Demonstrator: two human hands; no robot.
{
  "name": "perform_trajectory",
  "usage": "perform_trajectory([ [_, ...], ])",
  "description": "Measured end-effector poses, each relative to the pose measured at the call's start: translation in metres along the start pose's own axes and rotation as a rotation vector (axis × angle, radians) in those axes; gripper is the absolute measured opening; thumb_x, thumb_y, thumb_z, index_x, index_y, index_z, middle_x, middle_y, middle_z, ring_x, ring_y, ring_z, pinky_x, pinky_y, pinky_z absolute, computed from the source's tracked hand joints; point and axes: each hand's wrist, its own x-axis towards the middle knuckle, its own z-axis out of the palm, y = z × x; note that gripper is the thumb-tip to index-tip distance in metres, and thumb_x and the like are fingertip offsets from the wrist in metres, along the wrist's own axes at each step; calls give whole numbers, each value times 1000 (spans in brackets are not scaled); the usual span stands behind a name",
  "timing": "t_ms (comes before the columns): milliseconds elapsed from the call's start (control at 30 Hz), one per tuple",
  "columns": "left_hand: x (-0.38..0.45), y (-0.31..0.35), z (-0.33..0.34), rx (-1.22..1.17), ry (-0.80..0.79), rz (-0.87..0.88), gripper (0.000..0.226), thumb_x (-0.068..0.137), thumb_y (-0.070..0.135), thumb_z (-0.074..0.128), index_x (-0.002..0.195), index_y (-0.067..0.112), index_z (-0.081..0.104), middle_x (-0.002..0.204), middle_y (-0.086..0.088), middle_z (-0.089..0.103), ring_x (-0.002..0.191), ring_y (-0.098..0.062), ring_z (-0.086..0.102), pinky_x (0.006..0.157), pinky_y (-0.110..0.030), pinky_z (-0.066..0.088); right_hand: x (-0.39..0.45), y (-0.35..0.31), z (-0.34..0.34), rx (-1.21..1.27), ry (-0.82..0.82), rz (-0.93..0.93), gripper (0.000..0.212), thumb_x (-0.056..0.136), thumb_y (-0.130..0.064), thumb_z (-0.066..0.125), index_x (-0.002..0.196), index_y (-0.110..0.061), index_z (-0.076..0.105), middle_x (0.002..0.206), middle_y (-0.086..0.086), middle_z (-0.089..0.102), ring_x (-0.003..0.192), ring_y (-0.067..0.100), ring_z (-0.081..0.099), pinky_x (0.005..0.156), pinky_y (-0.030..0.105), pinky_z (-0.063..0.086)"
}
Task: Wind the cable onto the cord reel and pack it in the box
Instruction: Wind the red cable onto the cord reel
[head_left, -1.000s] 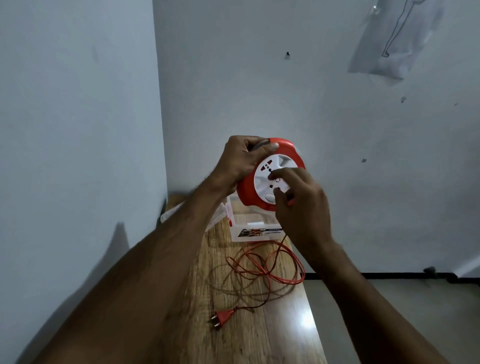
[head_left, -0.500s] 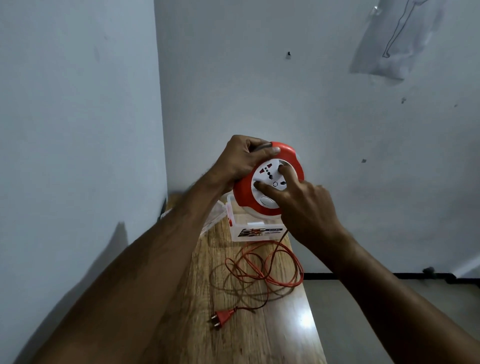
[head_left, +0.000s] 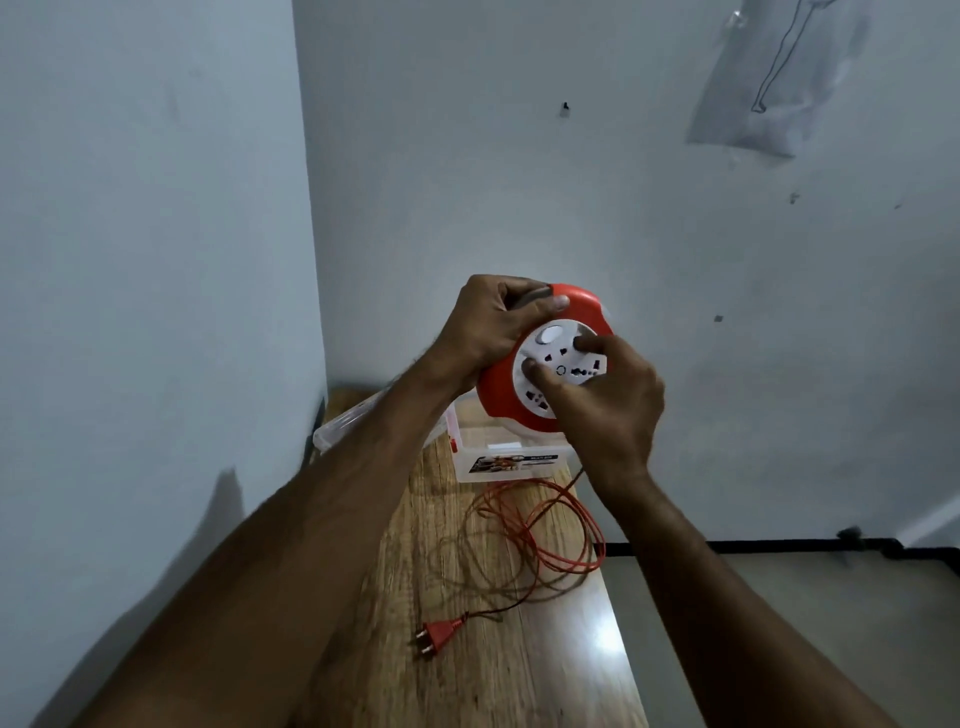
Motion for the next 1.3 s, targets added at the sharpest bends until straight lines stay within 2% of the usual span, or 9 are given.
perform_trajectory([
  [100, -2, -1, 5, 8, 30, 21, 30, 92, 30, 73, 117, 12, 75, 98, 6, 76, 82, -10, 77, 75, -23, 62, -3, -6, 7, 359, -6, 494, 60, 66, -52, 88, 112, -26, 60, 112, 8, 71, 88, 26, 75, 66, 44, 65],
  [267, -4, -1, 10, 51, 27, 40, 30, 92, 30, 74, 116, 13, 75, 94, 13, 74, 78, -1, 75, 70, -17, 59, -1, -31, -1, 970, -49, 1093, 57, 81, -29, 85, 122, -6, 54, 97, 22, 74, 64, 24, 75, 51, 29, 59],
  [400, -7, 2, 8, 7, 32, 18, 23, 92, 31, 73, 109, 16, 76, 92, 10, 76, 78, -7, 76, 69, -20, 60, 0, -40, -15, 1228, -101, 1227, 33, 94, -18, 70, 114, 1, 52, 105, 25, 72, 58, 17, 66, 40, 22, 53],
  [500, -8, 6, 2, -48, 58, -4, 15, 94, 31, 71, 105, 21, 75, 91, 9, 77, 77, -10, 77, 67, -20, 60, -7, -40, -30, 887, -246, 919, 19, 97, -10, 63, 112, -2, 55, 93, 20, 77, 59, 15, 68, 48, 22, 54],
  [633, -10, 13, -5, -62, 59, -10, 9, 94, 32, 70, 101, 27, 73, 90, 10, 77, 76, -10, 77, 69, -21, 61, -14, -13, -38, -154, -224, -255, 32, 88, -10, 75, 118, -17, 65, 118, 9, 69, 82, 24, 74, 67, 34, 63],
  [700, -12, 16, -6, -64, 48, -12, 10, 95, 32, 69, 102, 27, 73, 91, 10, 77, 77, -10, 77, 70, -24, 63, -14, -5, -40, -451, -320, -514, 49, 84, -2, 76, 128, -19, 65, 137, 16, 53, 90, 34, 72, 67, 38, 63],
  [933, -18, 23, -8, -38, 5, -51, 21, 94, 33, 70, 109, 20, 75, 95, 5, 78, 78, -13, 77, 66, -22, 61, -9, -8, -52, -769, -443, -746, 76, 84, -5, 74, 150, -28, 45, 154, 26, 31, 90, 38, 70, 58, 37, 59],
  [1167, -20, 31, -6, -56, -77, -58, 26, 93, 29, 72, 112, 13, 76, 98, -3, 80, 81, -19, 78, 73, -32, 65, 1, -12, -55, -905, -346, -906, 65, 77, -21, 85, 138, -25, 61, 128, 31, 60, 76, 41, 73, 58, 45, 61],
  [1300, -20, 31, -1, 7, -54, -24, 29, 92, 33, 73, 115, 16, 75, 96, 5, 78, 81, -14, 77, 72, -27, 63, 5, -6, -51, -799, -270, -823, 67, 79, -39, 80, 140, -22, 59, 104, 25, 72, 72, 39, 73, 61, 41, 61],
])
